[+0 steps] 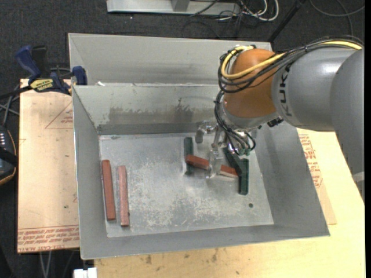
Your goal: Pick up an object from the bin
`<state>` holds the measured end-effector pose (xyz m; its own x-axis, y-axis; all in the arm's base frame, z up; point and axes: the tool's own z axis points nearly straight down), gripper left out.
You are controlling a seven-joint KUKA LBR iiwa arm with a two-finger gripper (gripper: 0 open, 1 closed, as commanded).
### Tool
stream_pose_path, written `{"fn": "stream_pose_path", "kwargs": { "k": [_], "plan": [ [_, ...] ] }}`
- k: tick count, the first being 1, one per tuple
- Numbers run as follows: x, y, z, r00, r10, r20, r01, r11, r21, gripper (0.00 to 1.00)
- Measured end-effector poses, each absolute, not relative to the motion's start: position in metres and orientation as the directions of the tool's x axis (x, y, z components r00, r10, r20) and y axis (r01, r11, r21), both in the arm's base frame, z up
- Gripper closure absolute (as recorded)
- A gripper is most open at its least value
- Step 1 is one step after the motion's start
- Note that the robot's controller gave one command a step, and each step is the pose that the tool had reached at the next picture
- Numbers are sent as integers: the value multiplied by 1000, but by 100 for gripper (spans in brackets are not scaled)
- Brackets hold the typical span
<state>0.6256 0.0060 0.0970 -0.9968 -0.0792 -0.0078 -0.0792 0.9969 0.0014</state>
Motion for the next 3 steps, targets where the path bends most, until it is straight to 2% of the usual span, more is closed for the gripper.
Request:
{"fn": "stream_pose_path", "kwargs": {
  "k": [1,2,3],
  "plan": [
    [629,-1,80,-1000,-31,-4,-31,1000,0,0],
    [637,-8,99,-922,-387,-4,-387,922,0,100],
    [637,-8,99,-922,-387,-4,-387,922,0,100]
  ]
}}
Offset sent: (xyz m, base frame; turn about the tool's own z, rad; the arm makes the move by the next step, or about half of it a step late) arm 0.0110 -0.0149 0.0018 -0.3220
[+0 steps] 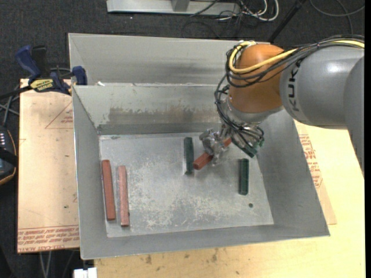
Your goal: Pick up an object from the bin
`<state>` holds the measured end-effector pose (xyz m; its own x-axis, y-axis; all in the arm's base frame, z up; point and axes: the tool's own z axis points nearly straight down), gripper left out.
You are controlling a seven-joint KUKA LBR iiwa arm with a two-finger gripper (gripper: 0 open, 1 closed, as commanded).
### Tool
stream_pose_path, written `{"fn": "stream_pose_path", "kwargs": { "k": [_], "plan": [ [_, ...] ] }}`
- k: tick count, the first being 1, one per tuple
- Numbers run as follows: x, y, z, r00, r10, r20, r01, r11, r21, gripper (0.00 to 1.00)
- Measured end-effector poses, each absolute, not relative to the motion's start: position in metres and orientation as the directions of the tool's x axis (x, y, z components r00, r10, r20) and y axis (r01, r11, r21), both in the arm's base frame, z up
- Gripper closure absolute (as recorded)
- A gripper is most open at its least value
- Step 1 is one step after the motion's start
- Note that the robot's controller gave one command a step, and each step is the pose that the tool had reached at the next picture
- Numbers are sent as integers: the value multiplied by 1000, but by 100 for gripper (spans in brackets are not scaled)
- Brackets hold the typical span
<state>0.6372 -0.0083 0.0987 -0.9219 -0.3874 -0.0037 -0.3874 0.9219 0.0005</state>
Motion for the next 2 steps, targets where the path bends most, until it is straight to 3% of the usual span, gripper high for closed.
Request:
{"fn": "stream_pose_path", "kwargs": {
  "k": [1,2],
  "plan": [
    [625,-30,103,-901,-433,-1,-433,901,1,100],
    [645,-6,256,-913,-408,-7,-408,913,-1,100]
  ]
}}
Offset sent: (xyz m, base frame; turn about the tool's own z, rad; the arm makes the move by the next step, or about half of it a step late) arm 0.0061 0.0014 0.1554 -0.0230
